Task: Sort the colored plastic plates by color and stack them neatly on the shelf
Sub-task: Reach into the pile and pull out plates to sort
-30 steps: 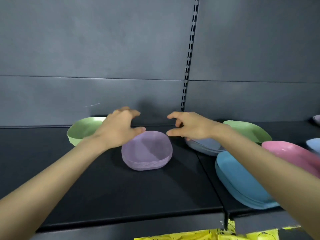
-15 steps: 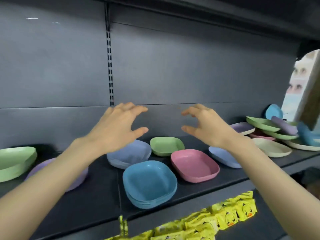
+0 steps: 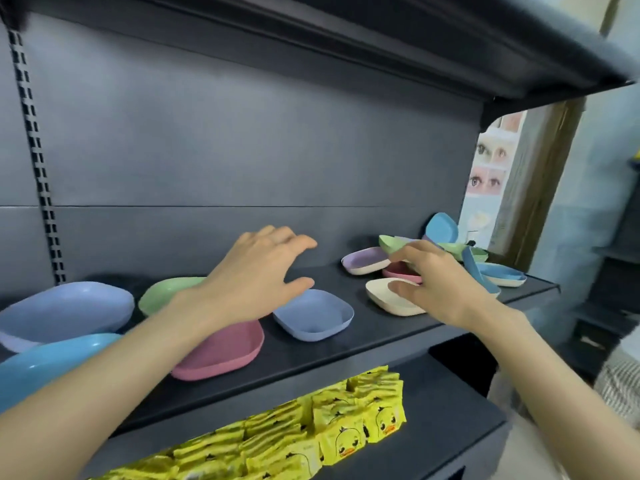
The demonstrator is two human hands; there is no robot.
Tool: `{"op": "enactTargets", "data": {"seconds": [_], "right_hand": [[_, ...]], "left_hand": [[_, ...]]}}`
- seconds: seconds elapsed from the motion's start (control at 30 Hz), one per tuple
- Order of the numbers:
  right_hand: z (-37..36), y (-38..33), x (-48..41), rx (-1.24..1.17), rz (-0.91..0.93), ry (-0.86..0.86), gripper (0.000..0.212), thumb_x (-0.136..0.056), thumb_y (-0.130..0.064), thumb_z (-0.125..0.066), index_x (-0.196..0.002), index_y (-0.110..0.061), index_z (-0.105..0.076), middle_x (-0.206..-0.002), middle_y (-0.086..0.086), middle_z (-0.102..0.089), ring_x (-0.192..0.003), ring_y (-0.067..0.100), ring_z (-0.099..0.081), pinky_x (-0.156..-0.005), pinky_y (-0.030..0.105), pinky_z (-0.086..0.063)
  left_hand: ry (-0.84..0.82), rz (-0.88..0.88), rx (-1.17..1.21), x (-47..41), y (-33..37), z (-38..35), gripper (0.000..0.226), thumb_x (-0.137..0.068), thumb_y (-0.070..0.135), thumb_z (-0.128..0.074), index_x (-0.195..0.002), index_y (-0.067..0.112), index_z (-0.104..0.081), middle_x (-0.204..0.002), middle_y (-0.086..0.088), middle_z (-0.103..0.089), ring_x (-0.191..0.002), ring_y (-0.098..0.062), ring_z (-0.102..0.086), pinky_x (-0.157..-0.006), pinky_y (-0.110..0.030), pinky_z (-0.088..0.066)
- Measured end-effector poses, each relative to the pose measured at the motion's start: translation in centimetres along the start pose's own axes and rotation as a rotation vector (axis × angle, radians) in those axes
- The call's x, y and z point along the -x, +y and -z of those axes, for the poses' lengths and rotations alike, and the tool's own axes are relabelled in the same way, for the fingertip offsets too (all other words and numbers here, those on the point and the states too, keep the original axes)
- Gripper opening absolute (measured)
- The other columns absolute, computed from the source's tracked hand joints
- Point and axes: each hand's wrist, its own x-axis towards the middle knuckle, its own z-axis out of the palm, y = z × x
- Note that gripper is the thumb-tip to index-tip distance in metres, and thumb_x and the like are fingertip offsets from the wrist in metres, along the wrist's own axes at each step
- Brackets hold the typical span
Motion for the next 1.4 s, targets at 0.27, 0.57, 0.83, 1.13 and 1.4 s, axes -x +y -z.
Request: {"op": "enactTargets", "data": {"seconds": [0.27,0.57,0.83,1.13,1.4], "right_hand": [[-2.7,8.3,-5.2,0.025,0.007,-0.034,0.030,-0.089,-0.023,-0.061,-0.118,-0.017,-0.059,-0.116,-0.001,-0.054,-0.106,0.019,-0.052,-0.080,0.020,-0.032],[-8.6,16.6,-12.5,-0.007,0.083,-0.237,0.015,-0.084,-0.029,-0.066,-0.080,-0.033,-0.052,-0.081,-0.016,-0.042,-0.078,0.011,-0.042,-0.074,0.023,-0.034],[-12.7,19.8,-17.2,0.001,0.243,-0.380,0.054,-0.080,-0.048,-0.065,-0.129,-0.030,-0.050,-0.116,-0.017,-0.050,-0.112,0.011,-0.044,-0.093,0.023,-0.033],[-15.1,21.4,-20.0,-0.210,0.310,-0.676,0.070,-0.076,-0.041,-0.074,-0.137,-0.027,-0.042,-0.127,-0.009,-0.050,-0.119,0.011,-0.047,-0.094,0.021,-0.036],[-15.5,21.4,-20.7,-0.298,0.371,-0.660,0.057,-0.071,-0.037,-0.079,-0.121,-0.027,-0.053,-0.090,-0.019,-0.052,-0.084,0.006,-0.056,-0.065,0.016,-0.041]], "left_hand": [[-0.038,-0.007,0.023,-7.8,1.2,-7.1,0.053,-0.090,0.049,-0.050,-0.138,0.030,-0.037,-0.127,0.007,-0.051,-0.118,-0.014,-0.042,-0.098,-0.030,-0.032],[-0.328,0.175,0.042,-12.3,-1.6,-14.7,0.060,-0.086,0.051,-0.054,-0.139,0.035,-0.032,-0.128,0.010,-0.048,-0.121,-0.012,-0.039,-0.100,-0.032,-0.032],[-0.647,0.507,0.178,-11.9,-4.5,-17.9,0.094,-0.065,0.062,-0.069,-0.143,0.027,-0.029,-0.136,0.004,-0.045,-0.123,-0.012,-0.045,-0.102,-0.029,-0.039],[-0.588,0.752,0.162,-11.6,-2.7,-19.9,0.091,-0.066,0.051,-0.078,-0.141,0.023,-0.035,-0.137,0.008,-0.044,-0.125,-0.014,-0.042,-0.094,-0.023,-0.034],[-0.509,0.846,0.028,-12.2,-0.9,-19.4,0.074,-0.051,0.060,-0.080,-0.110,0.022,-0.057,-0.100,0.007,-0.061,-0.095,-0.016,-0.057,-0.084,-0.036,-0.050]]}}
